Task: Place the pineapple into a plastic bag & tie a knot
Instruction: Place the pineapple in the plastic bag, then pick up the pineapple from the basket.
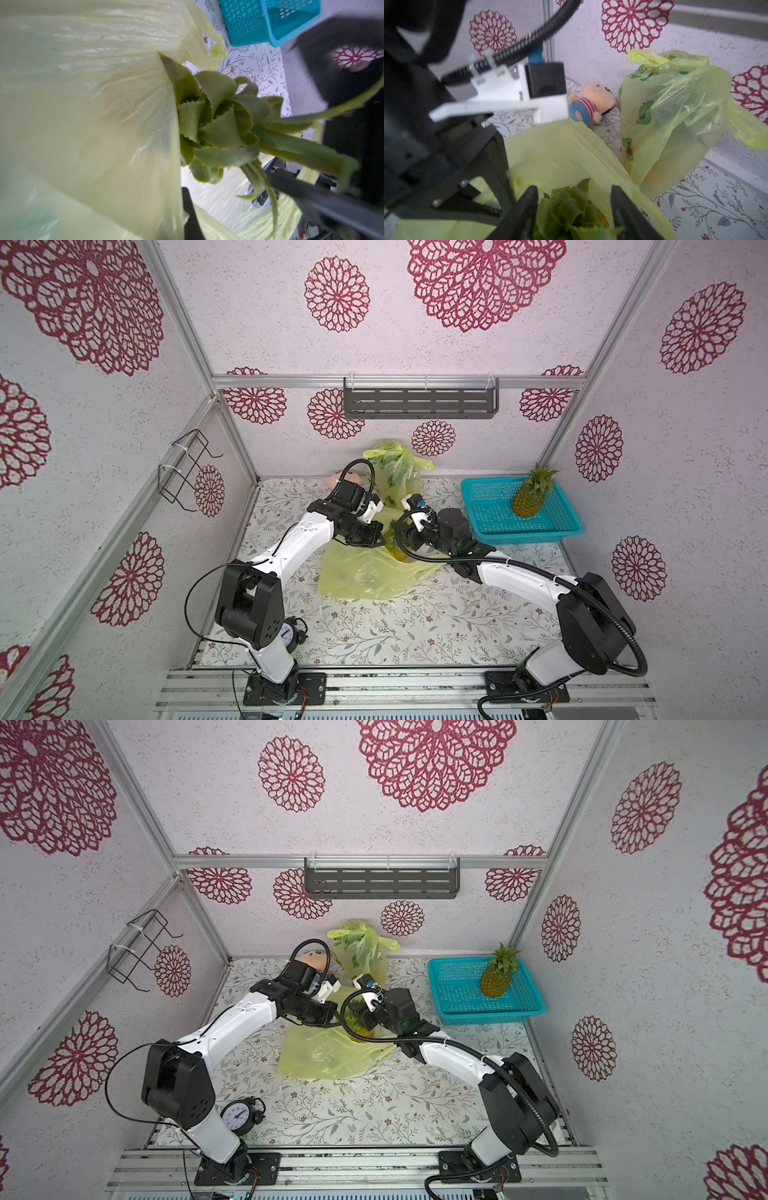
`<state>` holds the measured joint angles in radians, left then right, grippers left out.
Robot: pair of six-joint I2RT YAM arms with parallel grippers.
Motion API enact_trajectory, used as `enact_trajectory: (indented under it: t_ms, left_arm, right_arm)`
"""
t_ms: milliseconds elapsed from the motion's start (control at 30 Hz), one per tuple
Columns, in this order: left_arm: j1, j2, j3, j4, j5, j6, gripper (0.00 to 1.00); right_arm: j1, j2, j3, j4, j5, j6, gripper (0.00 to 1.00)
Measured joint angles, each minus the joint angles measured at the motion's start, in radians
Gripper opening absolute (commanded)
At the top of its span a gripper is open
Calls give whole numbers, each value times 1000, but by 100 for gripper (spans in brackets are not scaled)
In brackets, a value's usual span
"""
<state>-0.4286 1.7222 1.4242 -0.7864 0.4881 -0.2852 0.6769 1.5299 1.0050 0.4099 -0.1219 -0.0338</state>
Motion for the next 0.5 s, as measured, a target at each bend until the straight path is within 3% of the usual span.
enact_trajectory:
  t_ms: [200,500]
  left_arm:
    - [2,3,0,6,-29,-3,0]
    - [2,3,-30,51,-56,-27,0]
  right_arm:
    - [-81,-93,72,-126,39,133,85]
    - [-392,-168,150,-443,103,257,93]
